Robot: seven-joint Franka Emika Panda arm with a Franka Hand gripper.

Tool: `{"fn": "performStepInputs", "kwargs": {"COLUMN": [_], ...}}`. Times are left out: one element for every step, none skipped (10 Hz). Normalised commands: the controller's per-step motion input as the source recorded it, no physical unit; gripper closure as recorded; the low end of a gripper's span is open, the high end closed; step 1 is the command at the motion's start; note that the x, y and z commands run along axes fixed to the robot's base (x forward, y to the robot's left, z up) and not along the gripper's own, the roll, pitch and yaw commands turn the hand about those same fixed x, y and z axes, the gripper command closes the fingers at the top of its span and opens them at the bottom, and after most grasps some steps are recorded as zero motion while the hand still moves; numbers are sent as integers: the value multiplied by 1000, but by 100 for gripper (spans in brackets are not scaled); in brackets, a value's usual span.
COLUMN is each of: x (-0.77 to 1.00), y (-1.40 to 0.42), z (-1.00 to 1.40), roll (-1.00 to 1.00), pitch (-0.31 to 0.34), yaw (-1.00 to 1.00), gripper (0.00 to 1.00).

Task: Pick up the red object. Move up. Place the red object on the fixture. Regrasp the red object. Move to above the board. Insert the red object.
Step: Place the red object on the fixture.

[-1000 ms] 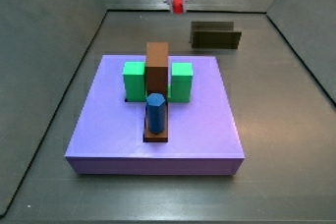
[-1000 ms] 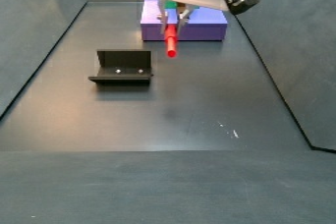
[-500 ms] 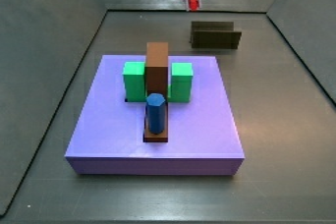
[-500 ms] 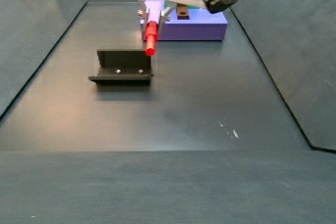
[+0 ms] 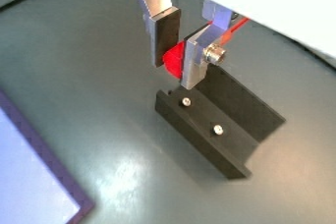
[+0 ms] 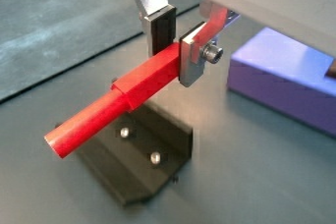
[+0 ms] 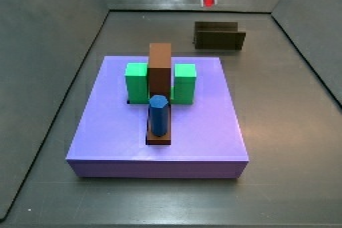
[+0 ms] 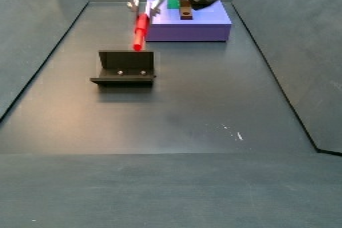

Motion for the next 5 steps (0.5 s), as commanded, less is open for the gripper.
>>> {"fn": "performStepInputs", "kwargs": {"x": [514, 574, 637, 649, 606], "y": [-37, -17, 0, 0, 0], "z": [174, 129, 57, 43, 60], "roll": [-1000, -1000, -1000, -1000, -1000], "pitch": [100, 160, 203, 214, 231], "yaw": [-166, -134, -80, -9, 0], "gripper": [100, 100, 100, 100, 100]}}
